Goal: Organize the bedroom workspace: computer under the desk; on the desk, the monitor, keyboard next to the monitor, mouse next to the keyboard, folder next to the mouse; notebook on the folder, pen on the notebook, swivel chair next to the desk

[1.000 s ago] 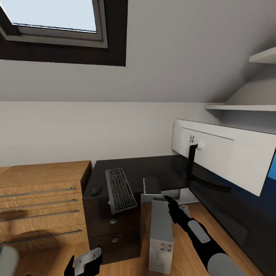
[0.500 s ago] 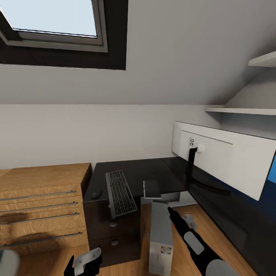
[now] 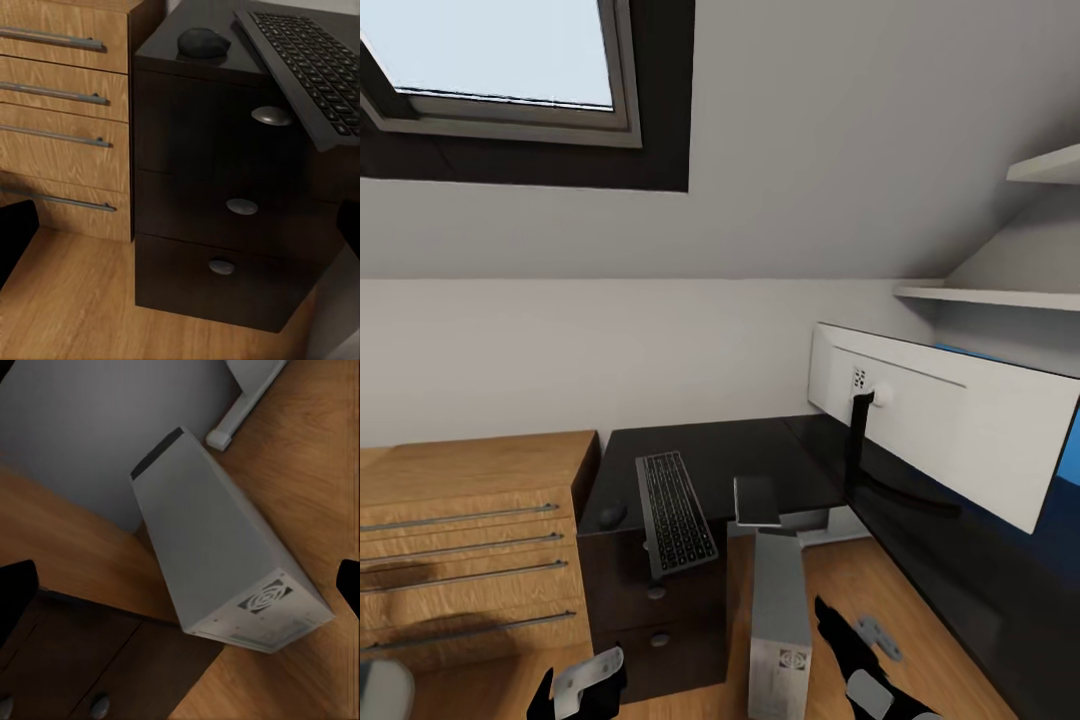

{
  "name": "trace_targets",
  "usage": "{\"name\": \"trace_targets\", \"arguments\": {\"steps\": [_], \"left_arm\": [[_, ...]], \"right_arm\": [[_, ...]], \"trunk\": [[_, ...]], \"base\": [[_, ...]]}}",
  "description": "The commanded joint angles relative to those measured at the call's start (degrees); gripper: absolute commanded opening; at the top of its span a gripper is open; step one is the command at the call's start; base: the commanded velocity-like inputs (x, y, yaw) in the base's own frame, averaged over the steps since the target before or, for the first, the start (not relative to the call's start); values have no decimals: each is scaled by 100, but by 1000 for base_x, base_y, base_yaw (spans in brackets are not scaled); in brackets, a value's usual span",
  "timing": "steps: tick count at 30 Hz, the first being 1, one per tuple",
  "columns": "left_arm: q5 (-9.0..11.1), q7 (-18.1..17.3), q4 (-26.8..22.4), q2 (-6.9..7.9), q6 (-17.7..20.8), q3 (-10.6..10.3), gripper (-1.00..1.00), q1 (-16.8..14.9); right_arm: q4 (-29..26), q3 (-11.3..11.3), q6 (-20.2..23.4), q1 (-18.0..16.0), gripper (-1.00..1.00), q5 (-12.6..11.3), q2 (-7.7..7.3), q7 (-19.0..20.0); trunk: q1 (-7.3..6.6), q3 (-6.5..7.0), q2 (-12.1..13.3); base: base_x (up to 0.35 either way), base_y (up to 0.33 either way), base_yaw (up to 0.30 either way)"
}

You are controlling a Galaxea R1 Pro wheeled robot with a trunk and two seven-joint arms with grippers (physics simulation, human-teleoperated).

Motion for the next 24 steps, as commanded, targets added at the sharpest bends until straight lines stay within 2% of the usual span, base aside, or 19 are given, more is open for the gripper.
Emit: {"name": "trace_targets", "arguments": {"steps": [1,3,9,15,17,20,21,24], "left_arm": [[42,11,-4,4,-30,-10,100,-4],[43,11,3,3,-27,-10,100,-4],[43,11,8,2,-26,-10,100,-4],[43,11,10,-6,-29,-18,100,-4],[43,11,10,-7,-29,-19,100,-4],[43,11,10,-7,-29,-19,100,-4],[43,11,10,-7,-29,-19,100,-4],[43,11,10,-7,-29,-19,100,-4]], "right_arm": [[89,26,-109,-6,100,-43,1,42],[288,25,-329,-4,100,8,1,56],[532,20,-601,8,100,121,-14,58],[614,22,-758,149,100,198,-48,56],[614,42,-766,218,100,288,-50,65],[616,113,-771,332,100,565,-45,67],[621,151,-774,397,100,822,-41,65],[627,185,-776,456,100,1205,-38,60]], "trunk": [[-23,13,38],[-67,49,118],[-198,157,359],[-198,157,359],[-198,157,359],[-198,157,359],[-198,157,359],[-198,157,359]], "base": [[0,0,0],[0,0,0],[0,0,0],[0,0,0],[0,0,0],[0,0,0],[0,0,0],[0,0,0]]}}
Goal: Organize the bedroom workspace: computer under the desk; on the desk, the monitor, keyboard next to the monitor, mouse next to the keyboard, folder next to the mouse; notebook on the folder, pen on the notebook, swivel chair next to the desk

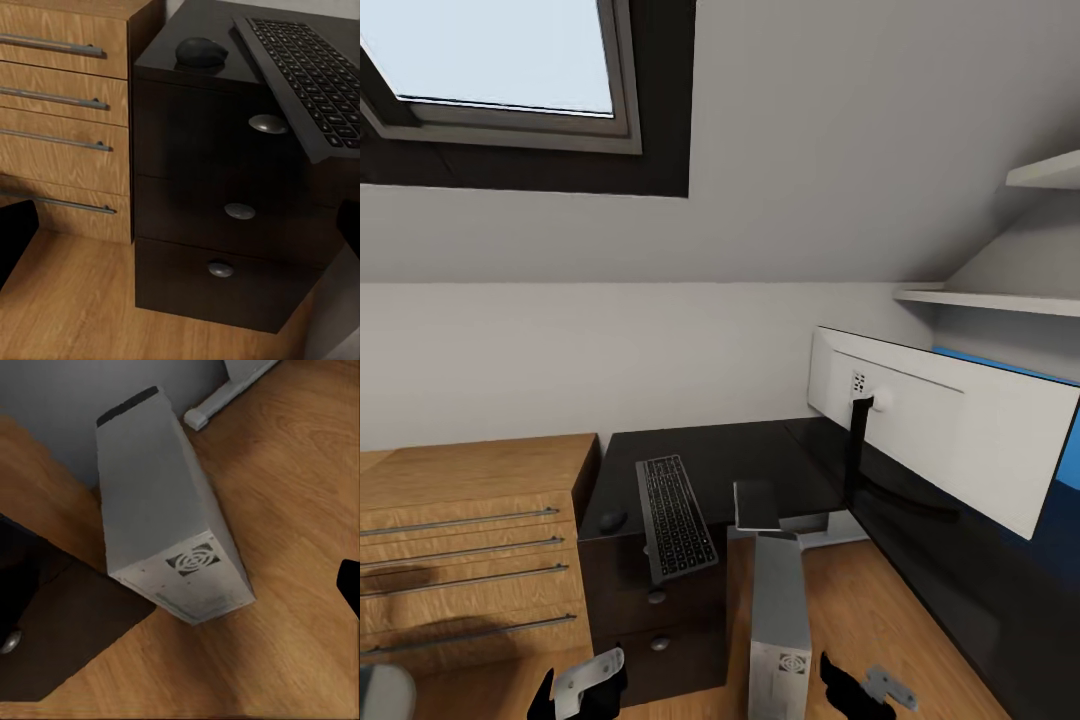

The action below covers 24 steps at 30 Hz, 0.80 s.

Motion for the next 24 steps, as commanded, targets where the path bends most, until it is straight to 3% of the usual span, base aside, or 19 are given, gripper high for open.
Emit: {"name": "trace_targets", "arguments": {"steps": [1,17,18,19,21,22,24], "left_arm": [[42,11,-8,4,-30,-11,100,-4],[34,11,-16,-3,-32,-17,100,-4],[36,11,-16,-7,-28,-18,100,-4],[52,11,-17,-12,-20,-11,100,-4],[66,11,-14,-12,-17,-8,100,-4],[351,1,10,-13,8,12,100,-4],[441,-3,69,-15,15,9,100,-4]], "right_arm": [[15,67,-22,41,100,370,18,30],[16,143,-21,57,100,930,74,39],[16,150,-21,57,100,1061,78,37],[16,161,-19,57,100,1439,87,12],[16,162,-16,57,100,1485,92,6],[17,168,-12,57,100,1561,107,-10],[17,169,-12,57,100,1568,109,-12]], "trunk": [[0,-5,-4],[0,-5,-4],[0,-5,-4],[22,-23,-44],[66,-59,-124],[88,-77,-164],[132,-113,-244]], "base": [[0,0,0],[0,0,0],[0,0,0],[0,0,0],[0,0,0],[0,0,0],[0,0,0]]}}
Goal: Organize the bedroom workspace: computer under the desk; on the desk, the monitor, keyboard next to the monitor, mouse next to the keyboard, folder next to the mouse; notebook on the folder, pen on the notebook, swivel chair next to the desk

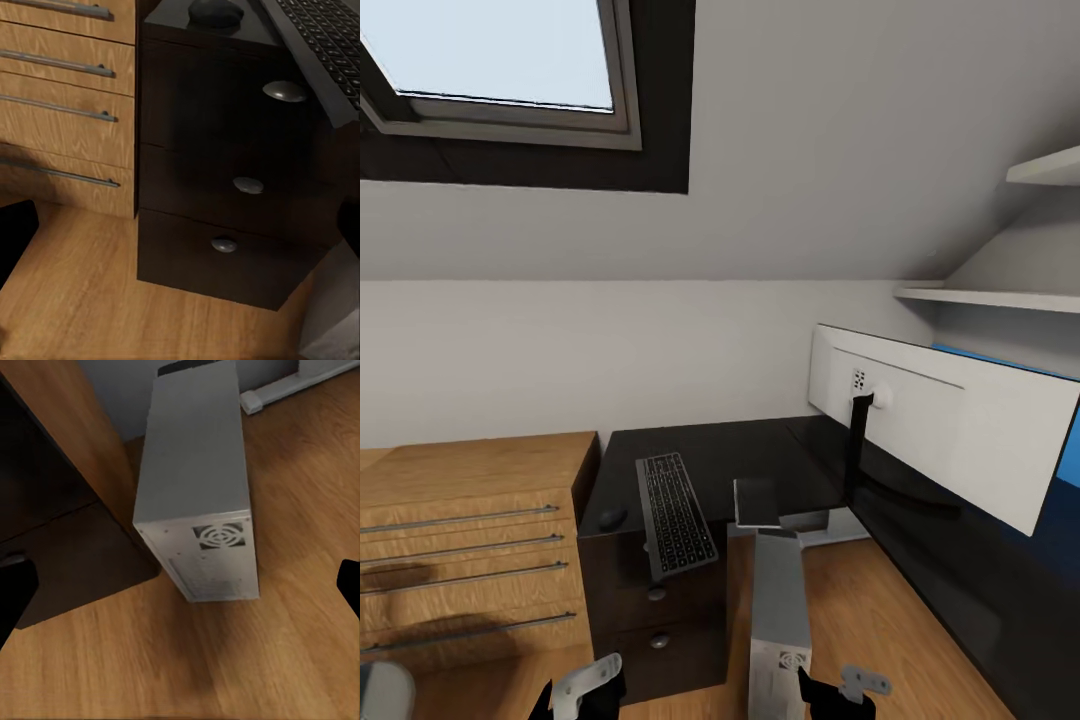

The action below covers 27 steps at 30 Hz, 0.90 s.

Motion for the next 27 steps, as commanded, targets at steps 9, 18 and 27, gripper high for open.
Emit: {"name": "trace_targets", "arguments": {"steps": [9,18,27], "left_arm": [[131,-2,209,-70,-22,8,100,-4],[136,4,213,-76,-23,10,100,-4],[144,-8,219,-73,-22,13,100,-4]], "right_arm": [[-2,46,-30,-5,100,-55,-3,23],[10,46,-23,-4,100,-54,2,23],[11,46,-23,-5,100,-50,3,23]], "trunk": [[199,-168,-366],[396,-329,-727],[594,-491,-1088]], "base": [[0,0,0],[0,0,0],[0,0,0]]}}
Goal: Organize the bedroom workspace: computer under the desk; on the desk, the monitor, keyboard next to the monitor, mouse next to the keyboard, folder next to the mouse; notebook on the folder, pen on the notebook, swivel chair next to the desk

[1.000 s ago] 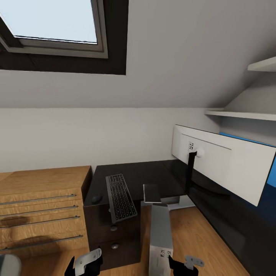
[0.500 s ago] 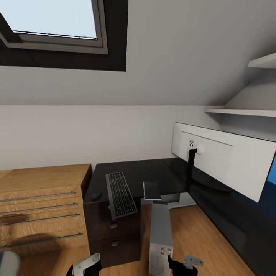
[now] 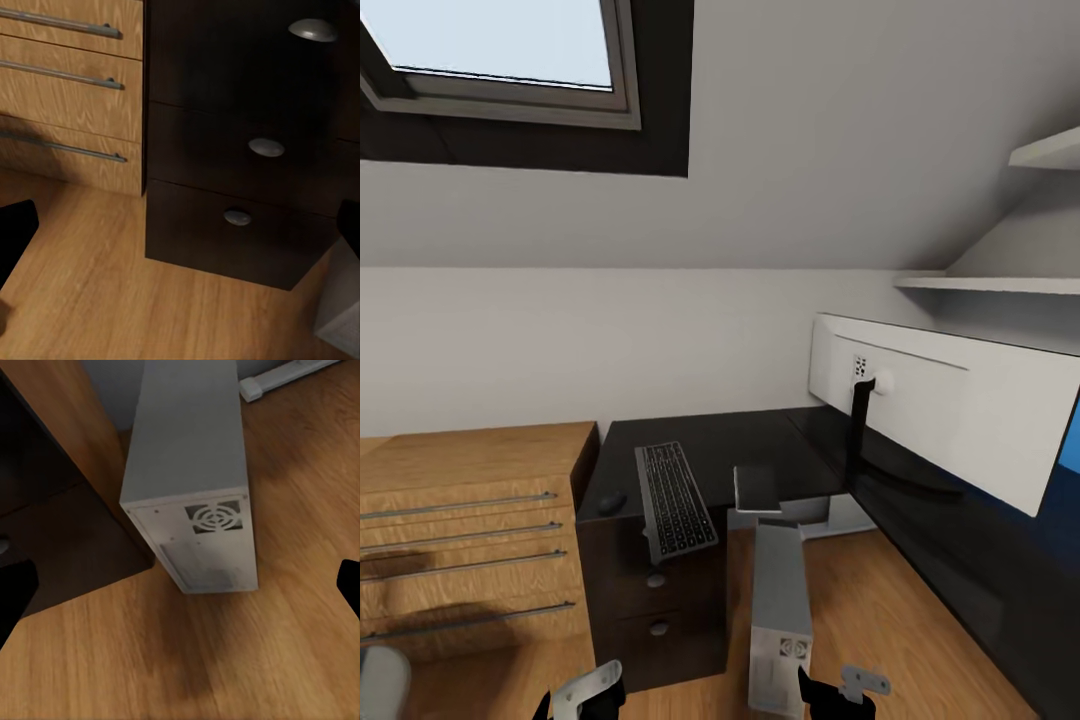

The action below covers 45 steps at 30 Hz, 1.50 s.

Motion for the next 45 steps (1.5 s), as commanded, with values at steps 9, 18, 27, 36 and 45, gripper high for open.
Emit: {"name": "trace_targets", "arguments": {"steps": [9,18,27,36,45], "left_arm": [[41,11,-4,-2,-28,-11,100,-4],[40,11,2,-4,-27,-11,100,-4],[40,18,3,-4,-28,-11,100,-4],[35,19,76,-7,-31,-20,100,-4],[32,19,176,-49,-32,-28,100,-4]], "right_arm": [[11,46,-23,-6,100,-57,0,25],[7,46,-24,-5,100,-57,-1,25],[3,46,-24,-4,100,-58,-8,25],[2,46,-25,-5,100,-57,-6,25],[-1,46,1,-6,100,-69,-8,38]], "trunk": [[198,-167,-365],[396,-329,-726],[594,-490,-1087],[791,-652,-1448],[989,-814,-1809]], "base": [[0,0,0],[0,0,0],[0,0,0],[0,0,0],[0,0,0]]}}
